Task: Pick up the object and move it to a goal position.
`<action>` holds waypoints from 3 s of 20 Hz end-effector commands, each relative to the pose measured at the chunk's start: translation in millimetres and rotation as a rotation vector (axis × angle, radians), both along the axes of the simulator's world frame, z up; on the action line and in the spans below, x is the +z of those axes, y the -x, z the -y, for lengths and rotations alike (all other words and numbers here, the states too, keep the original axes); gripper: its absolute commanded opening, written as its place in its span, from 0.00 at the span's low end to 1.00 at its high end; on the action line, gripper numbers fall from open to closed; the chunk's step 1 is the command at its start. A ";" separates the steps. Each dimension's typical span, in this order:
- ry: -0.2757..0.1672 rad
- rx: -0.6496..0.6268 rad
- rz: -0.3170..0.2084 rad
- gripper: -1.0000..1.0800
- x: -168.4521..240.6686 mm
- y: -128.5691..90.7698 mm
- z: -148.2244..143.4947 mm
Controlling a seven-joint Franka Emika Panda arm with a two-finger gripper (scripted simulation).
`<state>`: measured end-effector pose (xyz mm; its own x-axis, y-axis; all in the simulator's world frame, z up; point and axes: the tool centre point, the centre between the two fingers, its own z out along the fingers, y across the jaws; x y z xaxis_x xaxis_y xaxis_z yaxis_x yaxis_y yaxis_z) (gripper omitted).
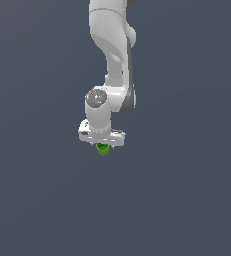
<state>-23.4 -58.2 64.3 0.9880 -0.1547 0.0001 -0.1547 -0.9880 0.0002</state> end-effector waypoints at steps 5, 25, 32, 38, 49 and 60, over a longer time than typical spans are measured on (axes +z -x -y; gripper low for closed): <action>0.000 -0.001 0.000 0.96 -20.8 -0.1 0.1; 0.000 -0.001 0.000 0.00 -16.5 -8.3 8.5; 0.000 -0.001 0.000 0.00 -3.9 -30.3 31.5; 0.000 -0.001 0.000 0.00 11.4 -57.7 59.6; 0.000 -0.001 0.000 0.00 37.0 -105.4 107.1; 0.000 -0.001 0.000 0.00 55.4 -141.1 141.3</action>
<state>112.8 -195.4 116.4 0.9877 -0.1560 -0.0012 -0.1560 -0.9878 0.0000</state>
